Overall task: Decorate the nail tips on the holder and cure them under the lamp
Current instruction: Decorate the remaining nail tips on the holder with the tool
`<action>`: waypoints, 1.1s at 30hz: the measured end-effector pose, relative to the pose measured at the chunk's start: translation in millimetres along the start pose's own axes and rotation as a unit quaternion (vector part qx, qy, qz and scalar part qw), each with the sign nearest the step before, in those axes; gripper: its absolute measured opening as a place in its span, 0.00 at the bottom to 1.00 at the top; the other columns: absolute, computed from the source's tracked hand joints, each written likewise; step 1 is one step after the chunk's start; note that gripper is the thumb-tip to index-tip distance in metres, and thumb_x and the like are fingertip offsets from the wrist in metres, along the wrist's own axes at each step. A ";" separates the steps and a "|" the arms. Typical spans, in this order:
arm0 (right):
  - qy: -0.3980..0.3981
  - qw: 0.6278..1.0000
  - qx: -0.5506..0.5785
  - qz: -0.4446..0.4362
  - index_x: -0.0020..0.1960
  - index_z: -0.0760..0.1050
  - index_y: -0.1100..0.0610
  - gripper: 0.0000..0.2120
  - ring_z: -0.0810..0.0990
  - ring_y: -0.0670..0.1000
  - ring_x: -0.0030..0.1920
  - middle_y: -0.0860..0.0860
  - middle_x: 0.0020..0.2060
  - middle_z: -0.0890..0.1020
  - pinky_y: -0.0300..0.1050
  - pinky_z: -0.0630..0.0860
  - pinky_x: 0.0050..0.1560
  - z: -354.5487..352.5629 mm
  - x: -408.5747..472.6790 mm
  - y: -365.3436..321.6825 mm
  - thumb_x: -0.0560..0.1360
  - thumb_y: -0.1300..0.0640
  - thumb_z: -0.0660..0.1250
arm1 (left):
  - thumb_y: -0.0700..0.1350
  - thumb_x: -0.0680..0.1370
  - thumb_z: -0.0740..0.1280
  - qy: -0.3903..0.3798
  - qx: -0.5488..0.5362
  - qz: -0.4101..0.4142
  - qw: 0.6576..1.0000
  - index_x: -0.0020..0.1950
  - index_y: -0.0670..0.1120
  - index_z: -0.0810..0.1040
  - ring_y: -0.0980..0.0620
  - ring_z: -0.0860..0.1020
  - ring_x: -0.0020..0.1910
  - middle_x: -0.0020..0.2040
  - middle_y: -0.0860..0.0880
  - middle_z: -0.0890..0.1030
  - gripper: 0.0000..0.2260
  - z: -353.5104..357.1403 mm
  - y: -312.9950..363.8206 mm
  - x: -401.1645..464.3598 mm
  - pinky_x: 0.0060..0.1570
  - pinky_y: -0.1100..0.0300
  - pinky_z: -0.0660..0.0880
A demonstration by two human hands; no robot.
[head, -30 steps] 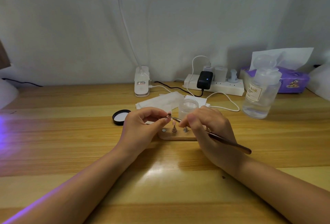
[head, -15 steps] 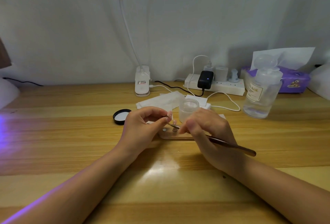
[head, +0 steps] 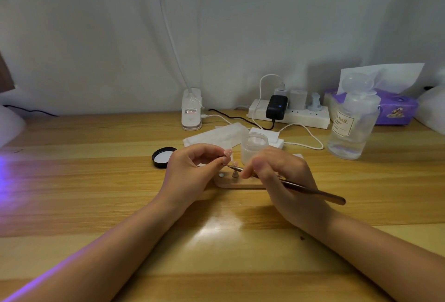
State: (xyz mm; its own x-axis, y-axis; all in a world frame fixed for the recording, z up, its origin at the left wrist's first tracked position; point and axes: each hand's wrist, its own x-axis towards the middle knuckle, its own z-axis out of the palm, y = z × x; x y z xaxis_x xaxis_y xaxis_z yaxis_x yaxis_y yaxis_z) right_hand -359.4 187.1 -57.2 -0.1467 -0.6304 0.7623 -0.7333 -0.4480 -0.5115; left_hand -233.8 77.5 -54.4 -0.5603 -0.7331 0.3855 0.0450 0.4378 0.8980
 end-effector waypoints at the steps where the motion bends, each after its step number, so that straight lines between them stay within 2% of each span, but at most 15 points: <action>1: 0.010 1.000 0.014 0.015 0.37 0.78 0.58 0.17 0.76 0.37 0.38 0.39 0.35 0.76 0.30 0.69 0.43 -1.0 -0.1 0.1 0.76 0.55 0.54 | 0.45 0.67 0.73 0.003 -0.007 -0.001 1.000 0.39 0.55 0.81 0.61 0.80 0.39 0.39 0.59 0.83 0.05 -0.1 0.1 0.0 0.38 0.70 0.75; 4: 0.049 0.994 0.052 0.080 0.37 0.77 0.56 0.16 0.78 0.40 0.39 0.43 0.34 0.79 0.29 0.70 0.42 -4.0 -0.9 1.9 0.77 0.52 0.55 | 0.48 0.66 0.72 0.010 -0.019 0.005 1.000 0.40 0.56 0.82 0.60 0.81 0.42 0.41 0.58 0.84 0.05 -1.0 1.2 -0.4 0.40 0.69 0.76; 7: 0.075 0.988 0.053 0.120 0.39 0.76 0.52 0.14 0.77 0.39 0.40 0.45 0.35 0.80 0.28 0.70 0.41 -4.7 0.8 2.2 0.78 0.51 0.56 | 0.43 0.69 0.71 0.008 0.013 0.041 0.999 0.41 0.55 0.82 0.60 0.79 0.45 0.42 0.58 0.83 0.07 -2.0 1.6 -0.4 0.45 0.69 0.75; 11: 0.052 0.996 0.004 0.069 0.41 0.74 0.48 0.11 0.77 0.41 0.41 0.44 0.37 0.79 0.33 0.72 0.41 -1.7 3.8 1.2 0.75 0.50 0.55 | 0.38 0.70 0.71 0.003 -0.005 0.034 0.999 0.41 0.55 0.82 0.62 0.80 0.46 0.42 0.61 0.83 0.10 -0.9 1.7 -0.7 0.46 0.68 0.76; 16: 0.021 0.999 -0.018 0.027 0.43 0.79 0.59 0.14 0.77 0.46 0.40 0.50 0.38 0.80 0.39 0.73 0.40 -0.2 2.4 5.3 0.76 0.52 0.58 | 0.37 0.71 0.70 -0.021 0.024 0.055 0.998 0.45 0.54 0.81 0.62 0.79 0.46 0.45 0.58 0.82 0.11 -1.5 2.0 -1.8 0.46 0.71 0.74; 19: 0.023 0.999 -0.029 0.017 0.39 0.79 0.58 0.15 0.77 0.47 0.38 0.50 0.35 0.80 0.41 0.73 0.40 -0.9 1.8 4.3 0.76 0.53 0.57 | 0.37 0.71 0.70 -0.010 0.021 0.048 0.999 0.44 0.55 0.81 0.63 0.79 0.46 0.45 0.59 0.82 0.11 -1.1 0.5 -0.9 0.47 0.71 0.74; 23: 0.045 0.999 -0.009 -0.004 0.34 0.77 0.56 0.17 0.76 0.41 0.36 0.45 0.31 0.78 0.37 0.72 0.39 -3.2 -0.6 3.7 0.76 0.56 0.55 | 0.38 0.71 0.70 -0.005 0.021 0.037 0.999 0.43 0.57 0.81 0.65 0.79 0.48 0.41 0.64 0.81 0.12 -1.1 -1.5 0.2 0.48 0.73 0.73; 25: 0.055 0.998 -0.003 0.014 0.34 0.77 0.57 0.17 0.76 0.42 0.36 0.48 0.30 0.79 0.40 0.72 0.39 -3.4 -0.7 4.7 0.76 0.54 0.55 | 0.38 0.72 0.70 -0.009 0.019 0.032 0.999 0.43 0.56 0.81 0.65 0.79 0.47 0.41 0.65 0.81 0.12 -0.9 -1.8 0.1 0.48 0.72 0.73; 28: 0.056 0.998 -0.038 0.015 0.39 0.78 0.57 0.13 0.76 0.46 0.37 0.50 0.34 0.80 0.45 0.73 0.39 -0.9 1.1 5.8 0.75 0.53 0.58 | 0.39 0.72 0.70 -0.016 0.037 0.046 0.998 0.45 0.56 0.81 0.63 0.79 0.47 0.43 0.62 0.81 0.11 -1.1 -1.8 -0.4 0.47 0.70 0.74; 30: 0.040 0.998 -0.056 0.000 0.41 0.79 0.59 0.12 0.76 0.46 0.38 0.49 0.36 0.80 0.45 0.74 0.39 0.9 1.8 6.6 0.74 0.53 0.61 | 0.39 0.72 0.70 -0.022 0.047 0.056 0.997 0.47 0.55 0.81 0.61 0.80 0.46 0.44 0.59 0.82 0.10 -1.0 -1.5 -1.2 0.48 0.67 0.76; 33: 0.031 0.997 -0.066 -0.008 0.40 0.79 0.59 0.13 0.76 0.45 0.37 0.49 0.35 0.80 0.47 0.73 0.38 1.5 1.5 7.3 0.74 0.53 0.60 | 0.38 0.72 0.70 -0.018 0.047 0.053 0.997 0.46 0.55 0.81 0.57 0.80 0.46 0.44 0.56 0.83 0.11 -0.7 -0.8 -1.9 0.48 0.60 0.78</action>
State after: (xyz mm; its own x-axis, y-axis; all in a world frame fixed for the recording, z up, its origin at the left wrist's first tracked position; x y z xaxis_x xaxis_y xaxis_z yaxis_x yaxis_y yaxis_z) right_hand -363.9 182.0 -60.3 -0.1720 -0.5815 0.7951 -0.8161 -0.3679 -0.4456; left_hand -232.3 78.2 -55.7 -0.5854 -0.6619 0.4681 0.0288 0.5601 0.8280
